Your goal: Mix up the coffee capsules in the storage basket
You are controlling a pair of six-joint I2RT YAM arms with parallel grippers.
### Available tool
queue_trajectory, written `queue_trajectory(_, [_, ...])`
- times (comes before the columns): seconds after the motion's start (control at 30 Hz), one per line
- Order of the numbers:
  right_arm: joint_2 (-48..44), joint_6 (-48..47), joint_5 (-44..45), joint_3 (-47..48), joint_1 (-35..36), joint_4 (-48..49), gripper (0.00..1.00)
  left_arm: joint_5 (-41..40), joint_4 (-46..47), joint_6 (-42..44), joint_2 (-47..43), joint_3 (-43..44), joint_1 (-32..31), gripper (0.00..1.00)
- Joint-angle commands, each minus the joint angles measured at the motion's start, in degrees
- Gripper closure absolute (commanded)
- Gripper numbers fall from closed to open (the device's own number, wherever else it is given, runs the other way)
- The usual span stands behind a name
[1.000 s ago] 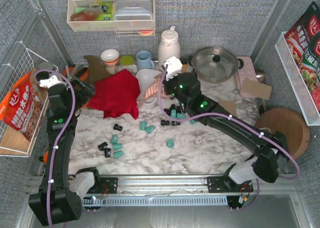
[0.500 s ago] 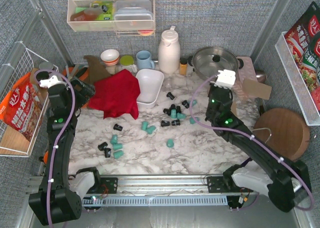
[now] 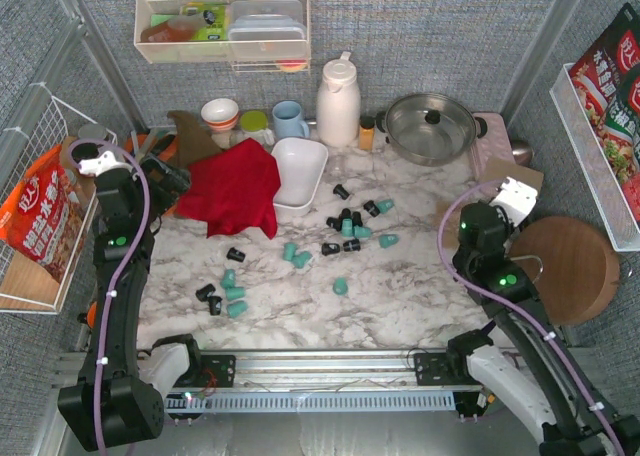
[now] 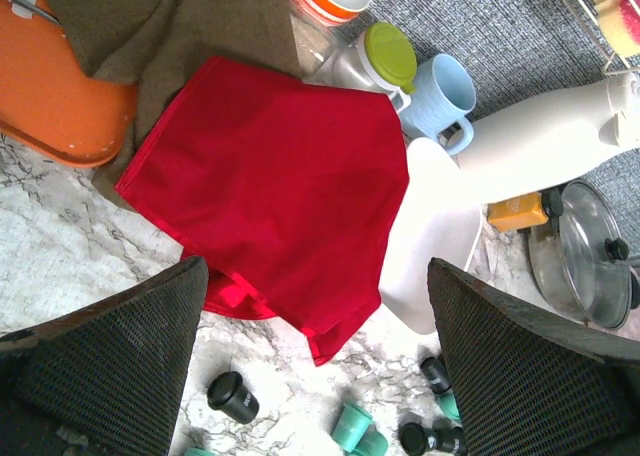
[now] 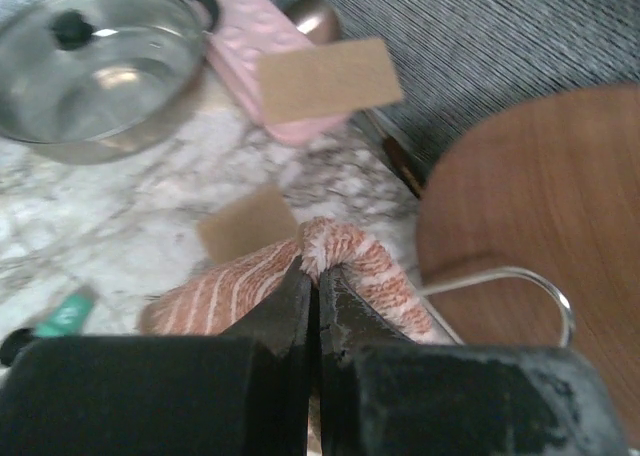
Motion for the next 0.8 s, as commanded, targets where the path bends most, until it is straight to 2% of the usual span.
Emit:
queue_trajectory(0.0, [0.7,5.3,1.0,-2.5,-6.4,-4.7,1.00,-0.1,2.4,-0.2,0.3,-0.2,0.1,0.01])
queue_trajectory(0.17, [5.9,16.2,1.4,-5.7,-15.4,-4.4,1.00,-0.3,2.7,-0.3,0.7,-0.6,0.1,0.01])
queue_trajectory(0.27, [10.2,19.3,1.4,-7.5,-17.9,-0.2,1.00,-0.6,2.8,-0.3,0.8,-0.8,0.0,0.01])
queue_trajectory(0.37, [16.9,20.2,-0.3,-6.3,-19.6,2.2,0.92,-0.4,2.8,-0.2,1.1,-0.9,0.0,0.01])
queue_trajectory(0.47, [23.1,19.7,0.1,-2.7,-20.1,0.7,0.77,-0.6,2.9,0.1,1.1,-0.9,0.0,0.01])
queue_trajectory(0.5, [24.5,19.0,0.5,-1.5,-20.1,0.4,0.66,-0.7,2.8,0.2,1.1,-0.9,0.0,0.01])
queue_trajectory(0.57, [26.4,17.2,1.1,-0.1,-20.1,0.9,0.38,-0.8,2.7,0.4,1.2,-0.8,0.0,0.01])
queue_trajectory(0.6, [27.1,15.9,1.5,0.2,-20.2,2.0,0.28,-0.8,2.7,0.4,1.2,-0.8,0.0,0.01])
queue_trajectory(0.7, [29.6,11.9,0.9,1.3,-20.4,5.3,0.15,-0.6,2.7,0.5,1.4,-0.8,0.0,0.01])
queue_trajectory(0.77, [30.7,11.1,-0.9,3.9,-20.4,2.6,0.11,-0.7,2.7,0.7,1.6,-0.8,0.0,0.01])
